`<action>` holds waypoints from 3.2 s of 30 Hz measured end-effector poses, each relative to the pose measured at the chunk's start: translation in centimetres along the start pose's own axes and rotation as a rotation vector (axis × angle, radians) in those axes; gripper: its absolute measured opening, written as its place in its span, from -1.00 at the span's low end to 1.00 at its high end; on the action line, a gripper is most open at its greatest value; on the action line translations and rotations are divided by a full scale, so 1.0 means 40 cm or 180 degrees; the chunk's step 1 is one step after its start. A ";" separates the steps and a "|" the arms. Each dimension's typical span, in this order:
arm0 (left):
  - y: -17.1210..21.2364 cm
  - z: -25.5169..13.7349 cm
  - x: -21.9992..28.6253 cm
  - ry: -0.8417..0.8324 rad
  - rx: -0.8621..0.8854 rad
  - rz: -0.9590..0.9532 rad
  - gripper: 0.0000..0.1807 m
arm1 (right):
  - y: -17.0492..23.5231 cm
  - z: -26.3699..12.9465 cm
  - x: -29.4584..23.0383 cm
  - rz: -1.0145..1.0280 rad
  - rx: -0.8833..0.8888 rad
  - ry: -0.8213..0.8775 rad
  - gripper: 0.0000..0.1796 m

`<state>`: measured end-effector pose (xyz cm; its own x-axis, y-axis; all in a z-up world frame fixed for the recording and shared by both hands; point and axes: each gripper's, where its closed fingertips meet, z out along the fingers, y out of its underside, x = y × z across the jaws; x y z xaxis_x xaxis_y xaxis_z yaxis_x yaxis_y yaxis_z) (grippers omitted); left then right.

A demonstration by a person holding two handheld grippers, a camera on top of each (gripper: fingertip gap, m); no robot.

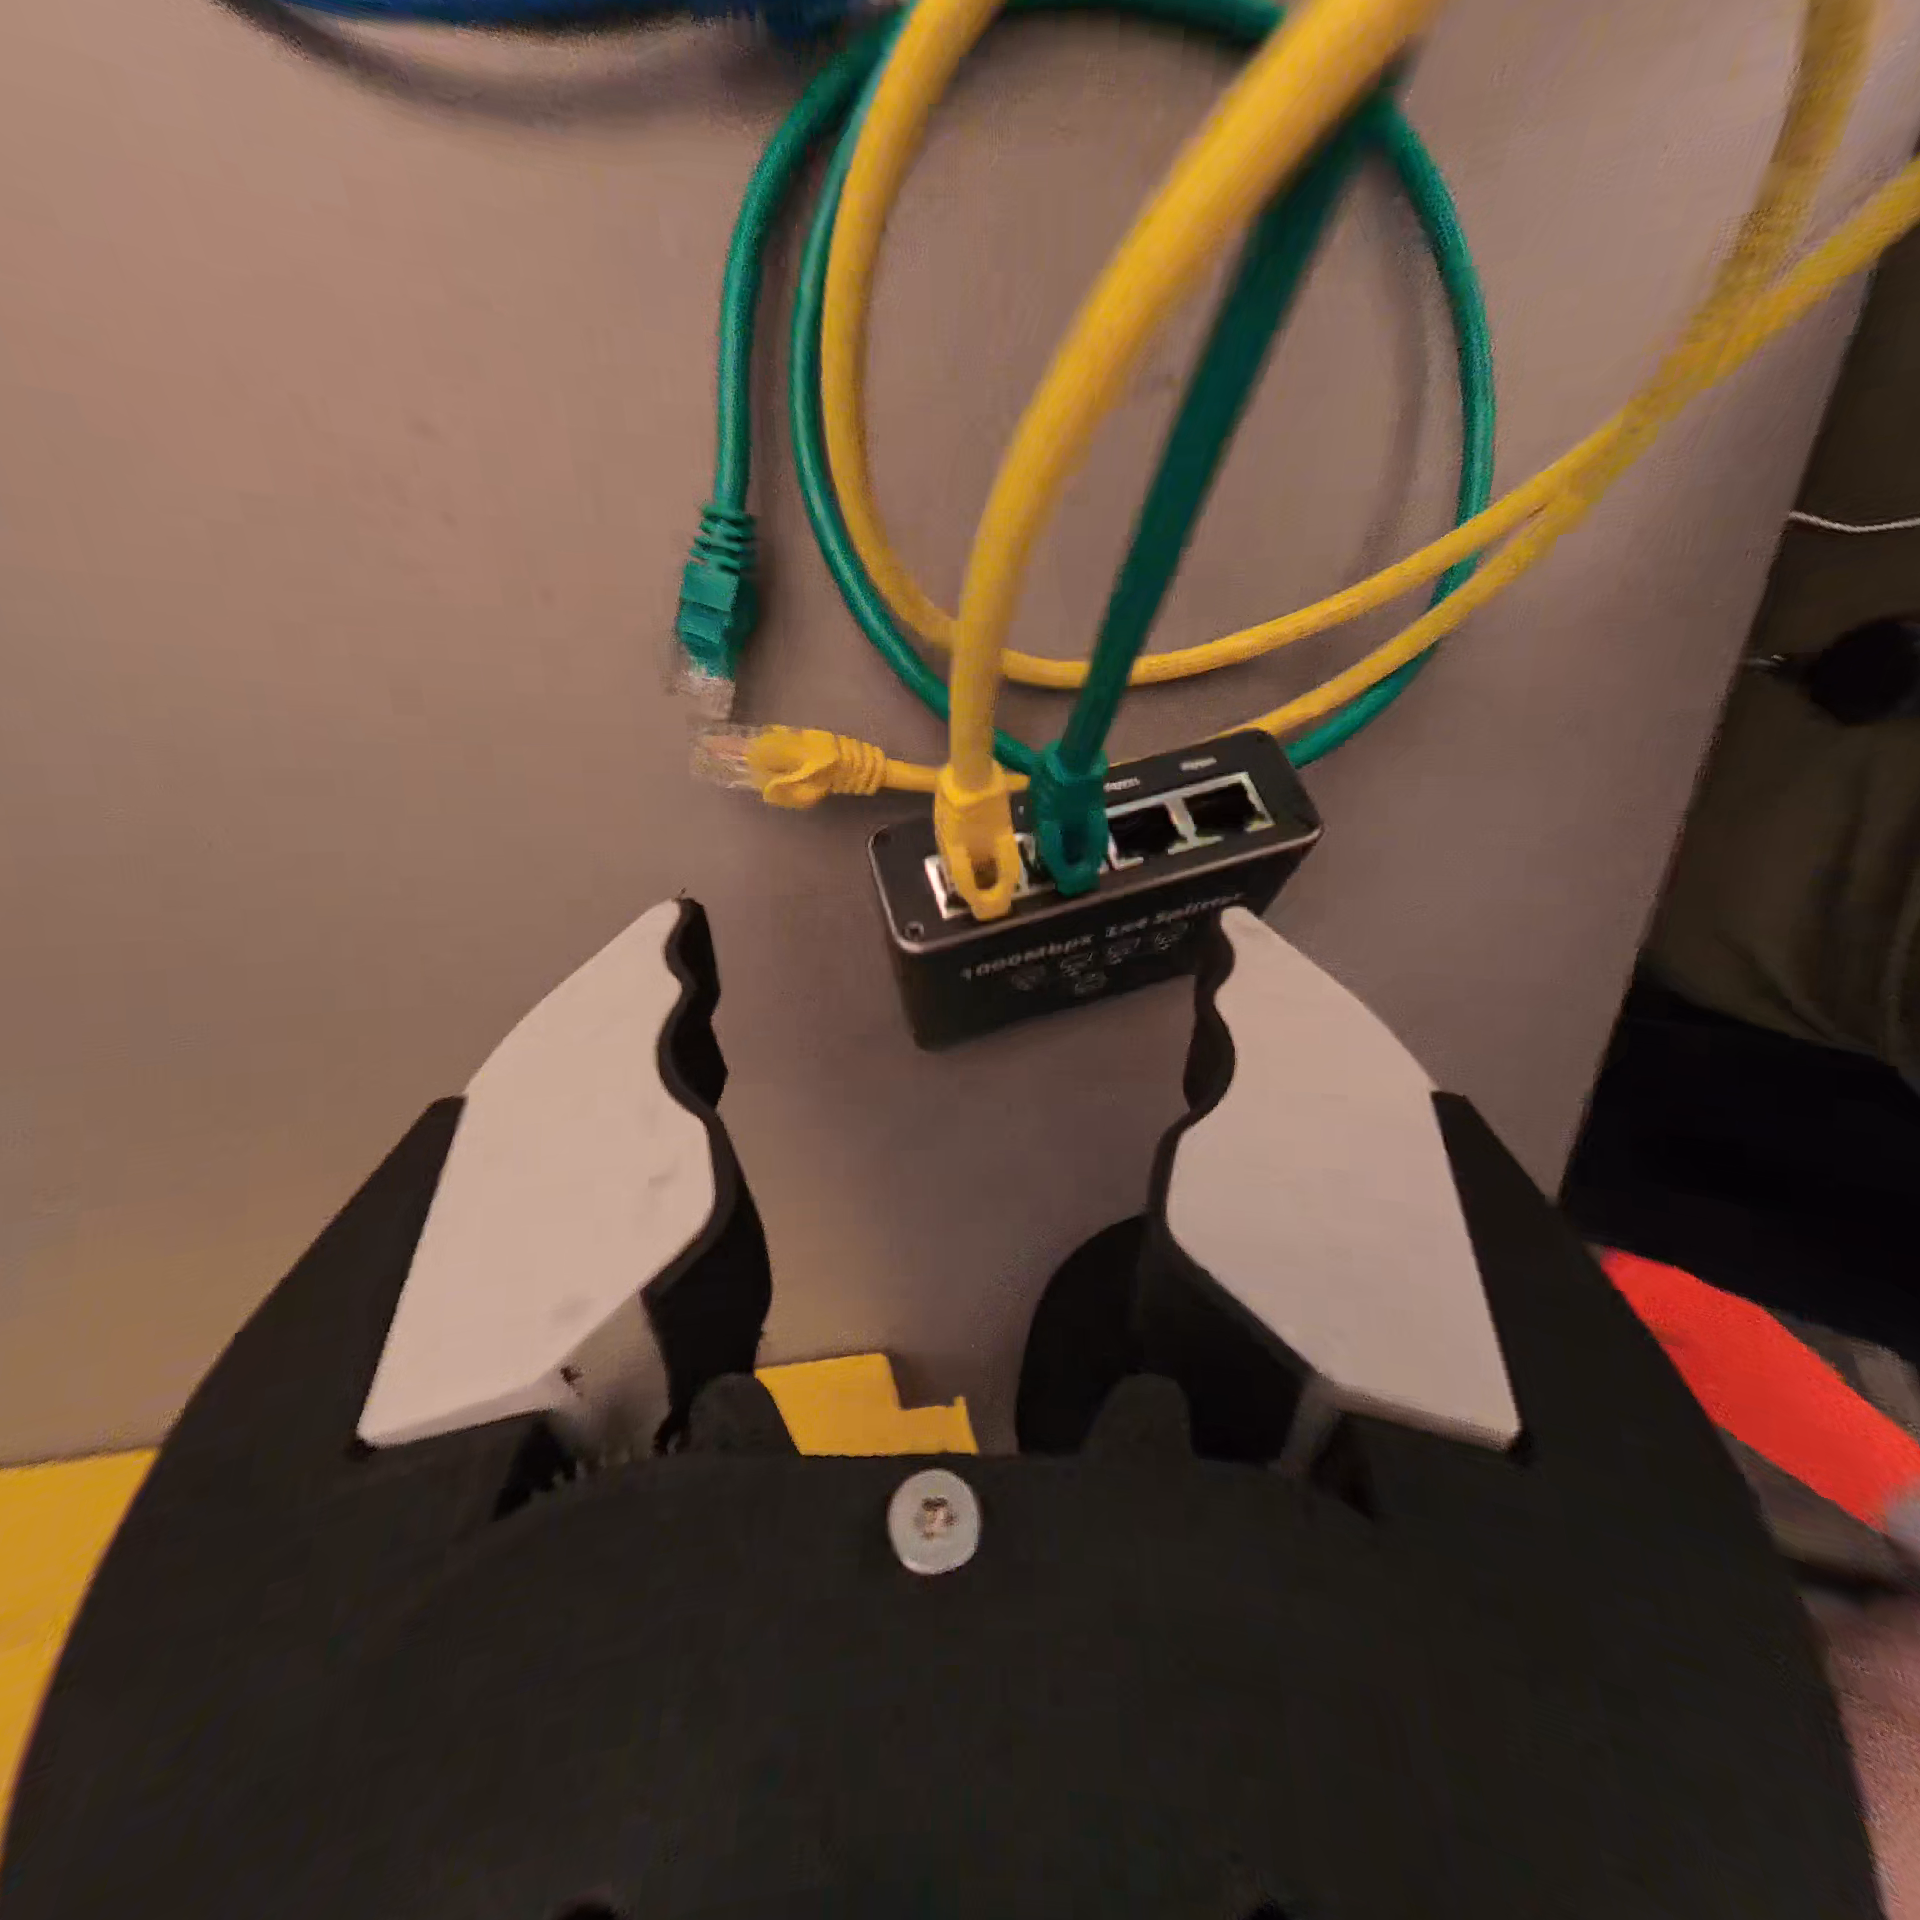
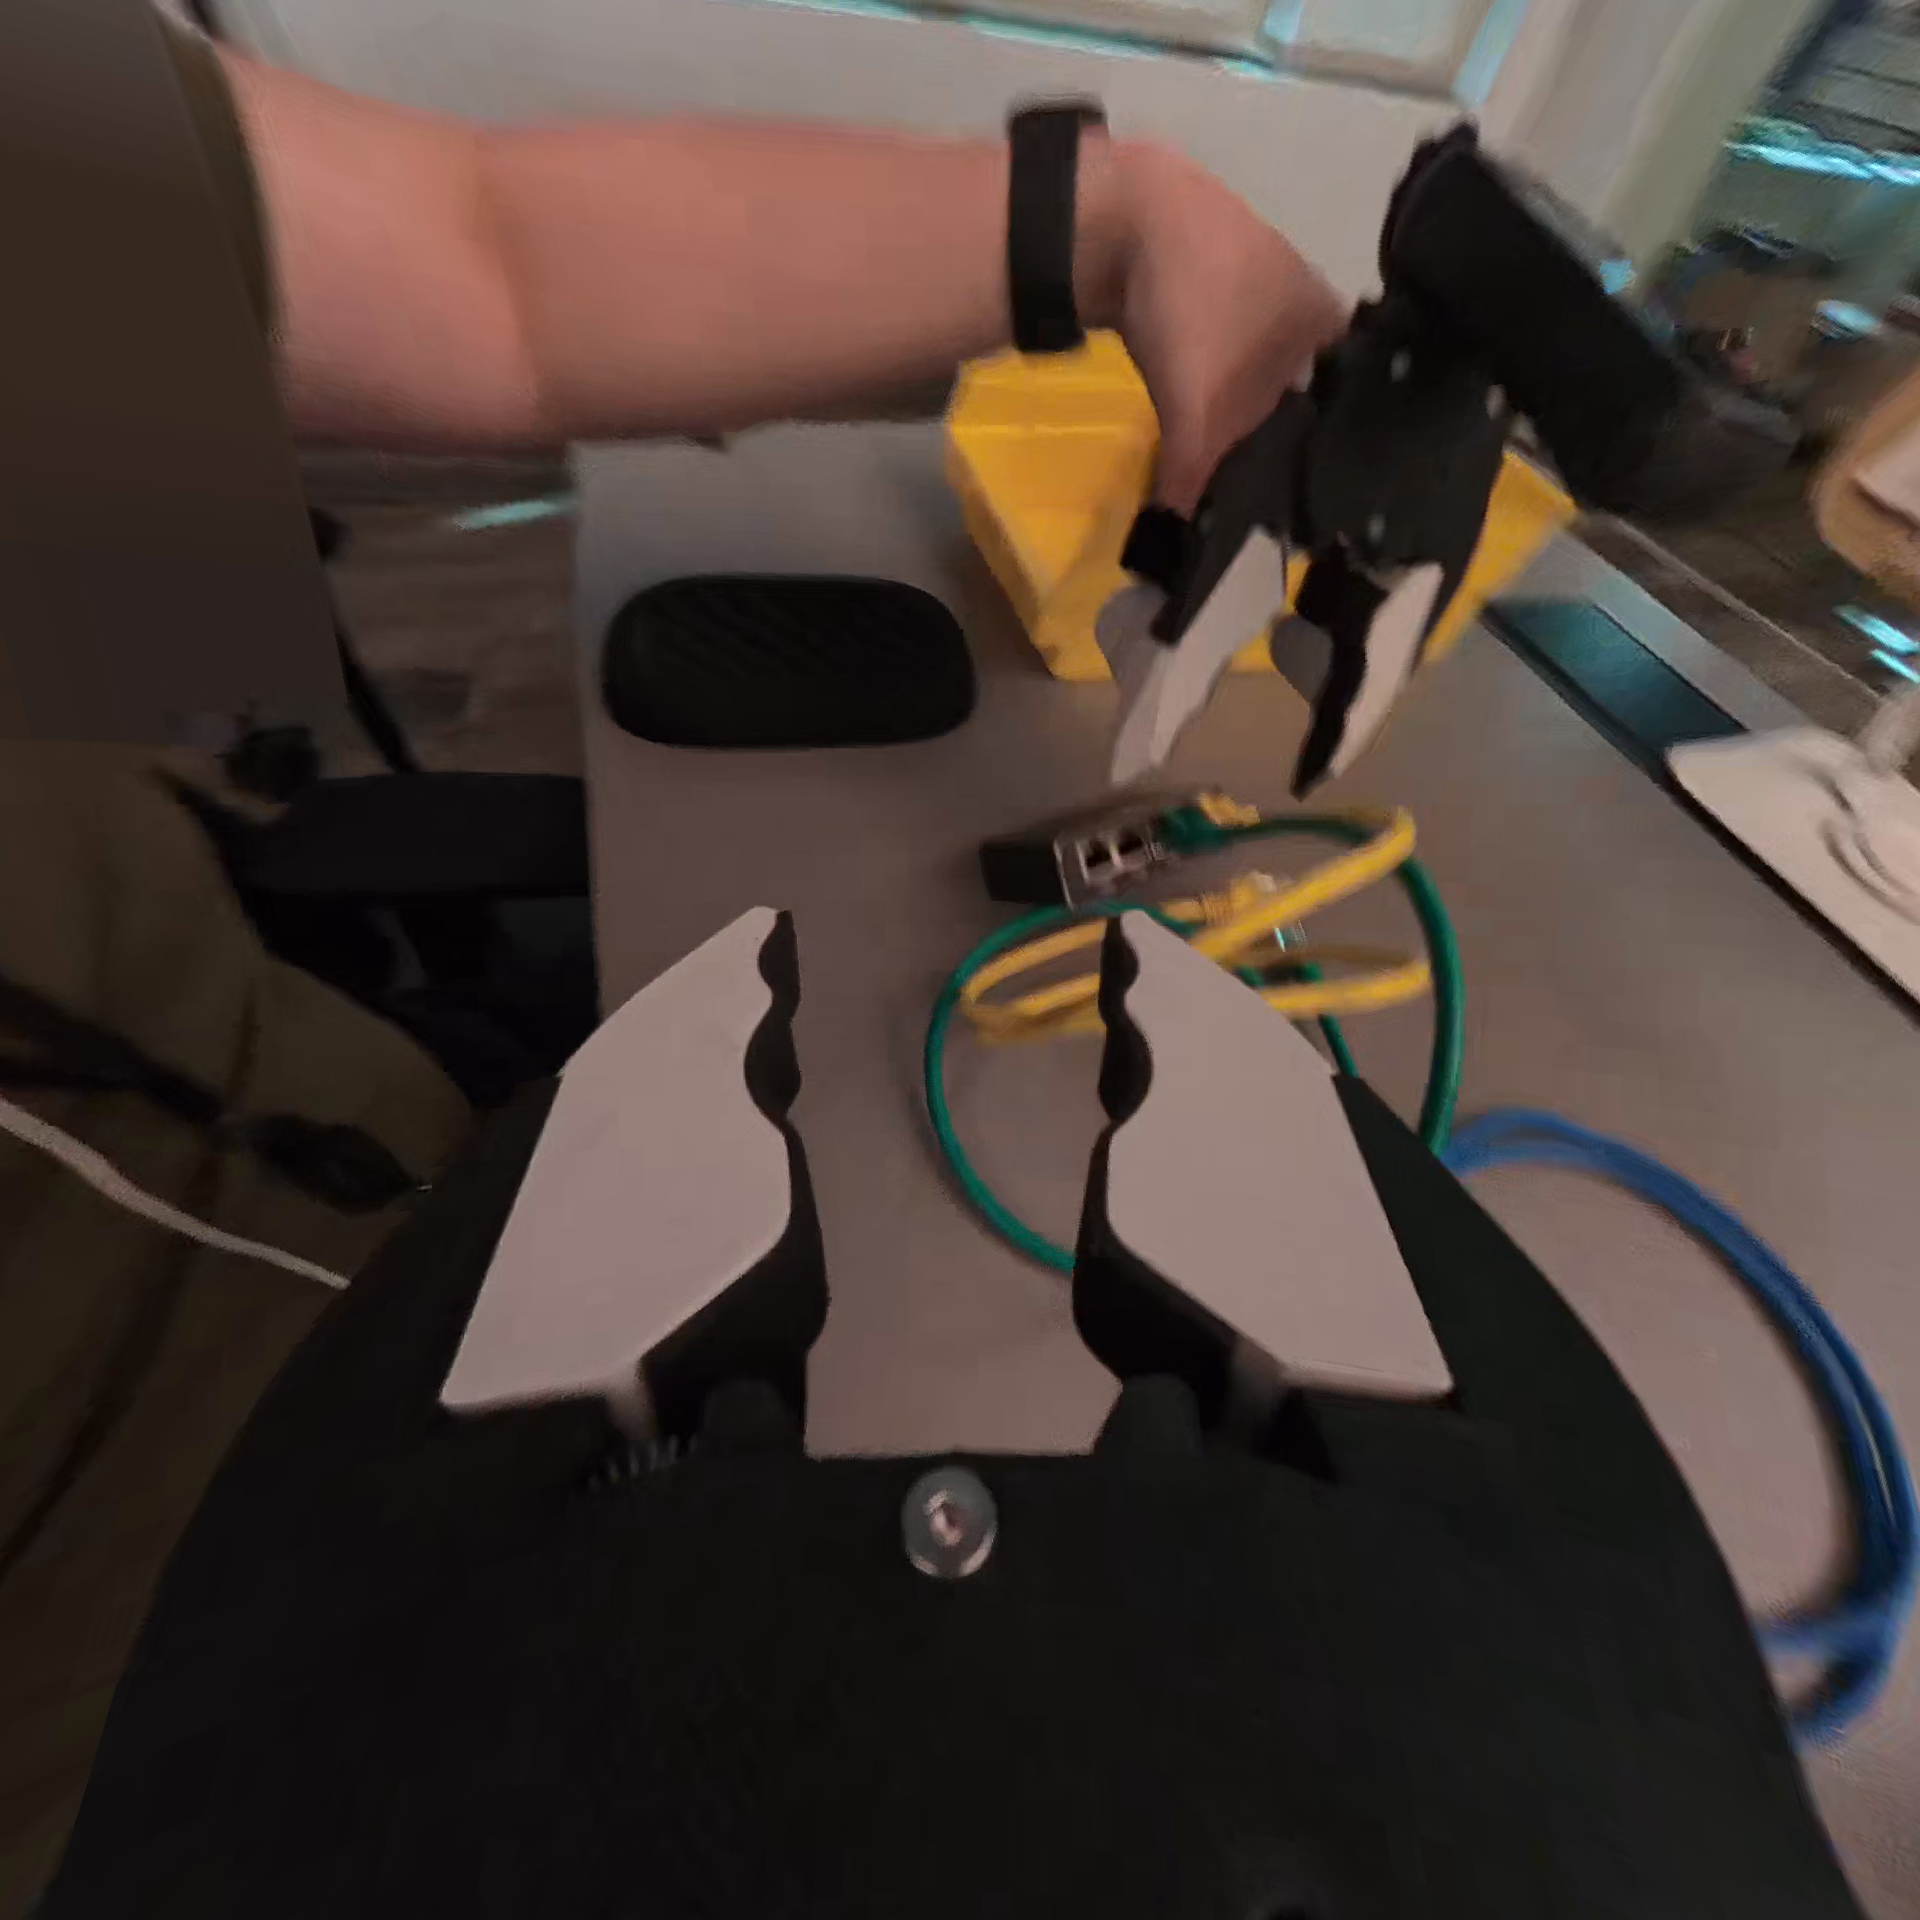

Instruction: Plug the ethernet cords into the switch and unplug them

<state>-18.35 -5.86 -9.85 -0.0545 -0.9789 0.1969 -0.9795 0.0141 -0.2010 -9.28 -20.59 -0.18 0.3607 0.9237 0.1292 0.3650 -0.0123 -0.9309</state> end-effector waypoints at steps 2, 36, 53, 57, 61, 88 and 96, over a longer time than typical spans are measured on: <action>0.005 0.027 0.005 0.0333 -0.0266 -0.0086 -0.02 | 0.080 0.022 0.040 0.0117 -0.0279 0.0858 -0.27; 0.018 0.113 0.067 -0.0518 0.1750 -0.2545 -0.49 | 0.040 0.576 0.538 0.0372 -0.1752 0.0170 -0.84; -0.072 0.074 0.039 -0.0626 0.2399 -0.2432 -0.47 | 0.203 0.141 0.544 0.1592 -0.1167 0.0840 -0.55; -0.109 0.018 0.051 -0.0728 0.2645 -0.2312 -0.48 | 0.326 0.181 0.455 0.1951 -0.1713 0.0781 -0.51; -0.160 -0.029 0.083 -0.0594 0.2758 -0.2088 -0.47 | 0.397 0.214 0.473 0.1509 -0.2322 0.1272 -0.86; -0.371 -0.147 0.210 -0.1986 0.3234 -0.0349 -0.06 | -0.067 -0.173 0.268 0.3749 0.2665 -0.0287 -0.93; -0.441 -0.257 0.255 -0.2599 0.3242 0.0281 -0.10 | -0.117 -0.184 0.278 0.3817 0.3082 -0.0520 -0.93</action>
<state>-3.64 -14.01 5.57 0.3744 -0.8282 -0.4170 -0.3738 0.2768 -0.8853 -0.65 -13.08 8.15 -0.0925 0.5851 -0.8057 -0.7581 -0.5660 -0.3240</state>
